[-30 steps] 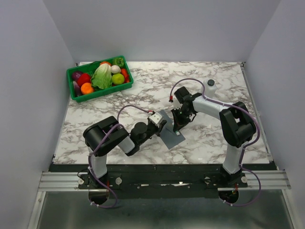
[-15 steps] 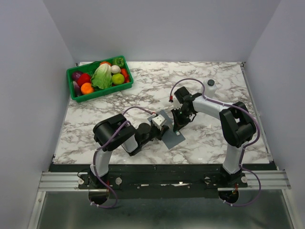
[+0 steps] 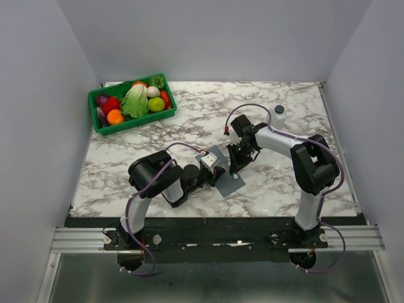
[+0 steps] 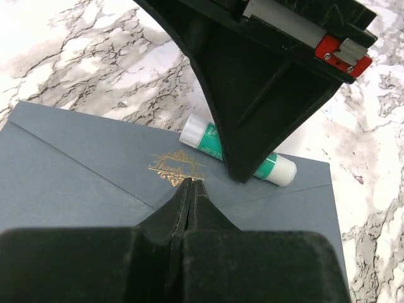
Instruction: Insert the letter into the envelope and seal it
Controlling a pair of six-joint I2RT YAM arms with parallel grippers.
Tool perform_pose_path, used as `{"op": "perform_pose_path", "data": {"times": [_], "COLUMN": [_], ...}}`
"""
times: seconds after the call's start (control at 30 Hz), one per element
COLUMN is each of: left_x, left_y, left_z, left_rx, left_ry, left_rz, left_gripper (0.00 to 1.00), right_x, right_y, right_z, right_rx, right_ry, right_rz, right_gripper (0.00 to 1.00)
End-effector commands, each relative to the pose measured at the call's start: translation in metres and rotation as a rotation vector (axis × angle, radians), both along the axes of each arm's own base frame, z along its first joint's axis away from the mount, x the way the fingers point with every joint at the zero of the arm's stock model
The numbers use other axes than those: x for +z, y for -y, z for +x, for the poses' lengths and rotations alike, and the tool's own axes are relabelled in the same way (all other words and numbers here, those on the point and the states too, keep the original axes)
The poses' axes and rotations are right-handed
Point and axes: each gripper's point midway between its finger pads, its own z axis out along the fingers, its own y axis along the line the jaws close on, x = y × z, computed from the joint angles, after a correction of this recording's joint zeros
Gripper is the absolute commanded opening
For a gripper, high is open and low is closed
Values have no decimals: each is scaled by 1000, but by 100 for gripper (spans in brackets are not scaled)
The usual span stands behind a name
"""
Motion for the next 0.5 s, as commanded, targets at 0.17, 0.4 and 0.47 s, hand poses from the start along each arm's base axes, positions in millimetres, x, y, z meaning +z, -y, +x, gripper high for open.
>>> {"op": "perform_pose_path", "data": {"times": [0.17, 0.4, 0.47], "left_x": [1, 10, 7], "left_y": [-20, -35, -35], "left_z": [34, 62, 63], "left_rx": [118, 183, 173], "left_ry": [26, 32, 29], "left_rz": [41, 45, 75], "left_gripper": [0, 0, 0], "right_x": [-31, -30, -30], "right_y": [11, 11, 12], "right_z": [-5, -7, -7], "right_rx": [-12, -12, -11], "right_ry": [-14, -14, -12], "right_rz": [-60, -54, -54], "right_gripper": [1, 1, 1]}}
